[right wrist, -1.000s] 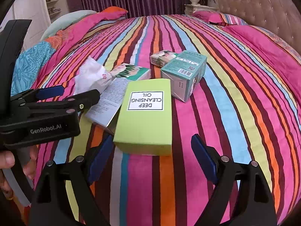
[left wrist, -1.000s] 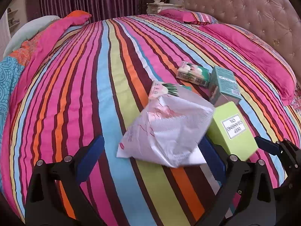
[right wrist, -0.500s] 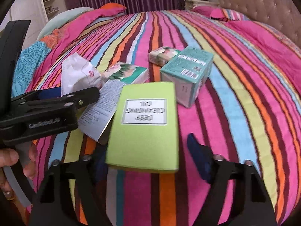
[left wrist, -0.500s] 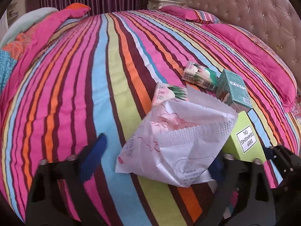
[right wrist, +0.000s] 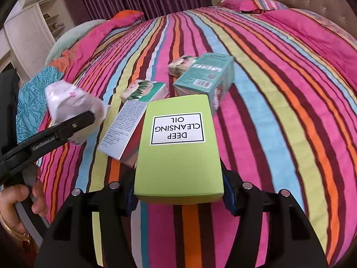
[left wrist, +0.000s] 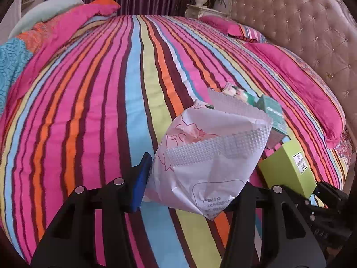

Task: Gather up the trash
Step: 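Grasp the white plastic bag with the left tool while the right tool grasps the lime-green Deep Cleansing Oil box, then carry the bag and green box down over the wastebasket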

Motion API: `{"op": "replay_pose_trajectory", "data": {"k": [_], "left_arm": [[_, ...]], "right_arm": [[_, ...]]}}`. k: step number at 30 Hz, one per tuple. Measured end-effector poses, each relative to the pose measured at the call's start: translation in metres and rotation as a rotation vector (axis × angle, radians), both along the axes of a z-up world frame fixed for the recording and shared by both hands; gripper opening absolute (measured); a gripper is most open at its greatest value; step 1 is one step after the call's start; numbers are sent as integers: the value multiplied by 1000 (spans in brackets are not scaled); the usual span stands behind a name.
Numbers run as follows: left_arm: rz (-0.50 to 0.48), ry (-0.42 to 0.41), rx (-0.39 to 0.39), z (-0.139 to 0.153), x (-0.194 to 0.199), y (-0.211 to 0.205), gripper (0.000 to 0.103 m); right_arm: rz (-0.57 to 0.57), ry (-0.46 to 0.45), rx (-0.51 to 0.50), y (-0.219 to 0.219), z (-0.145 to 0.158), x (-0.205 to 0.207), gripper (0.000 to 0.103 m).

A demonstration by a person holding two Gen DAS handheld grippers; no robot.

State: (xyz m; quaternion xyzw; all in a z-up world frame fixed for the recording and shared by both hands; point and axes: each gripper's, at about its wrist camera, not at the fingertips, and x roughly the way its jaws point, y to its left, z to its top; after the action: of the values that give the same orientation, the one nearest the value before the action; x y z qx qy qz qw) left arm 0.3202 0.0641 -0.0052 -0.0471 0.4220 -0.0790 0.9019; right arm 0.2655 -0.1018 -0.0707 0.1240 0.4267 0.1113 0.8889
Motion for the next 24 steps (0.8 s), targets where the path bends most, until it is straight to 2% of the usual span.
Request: {"op": "replay_pose_trajectory", "data": {"k": [10,16,24], "left_arm": [[3,-15,22,19,-75,2,50],[-10,-3,33,17,-125,-1,50],[-25,14,4,11,-185,-11,50]], "right_arm": [[-29,-14,20,-23,17,-46,57],[-51,-9,41,-39,22,-78,57],[-42,-6,44,-50,25,-123,57]]}}
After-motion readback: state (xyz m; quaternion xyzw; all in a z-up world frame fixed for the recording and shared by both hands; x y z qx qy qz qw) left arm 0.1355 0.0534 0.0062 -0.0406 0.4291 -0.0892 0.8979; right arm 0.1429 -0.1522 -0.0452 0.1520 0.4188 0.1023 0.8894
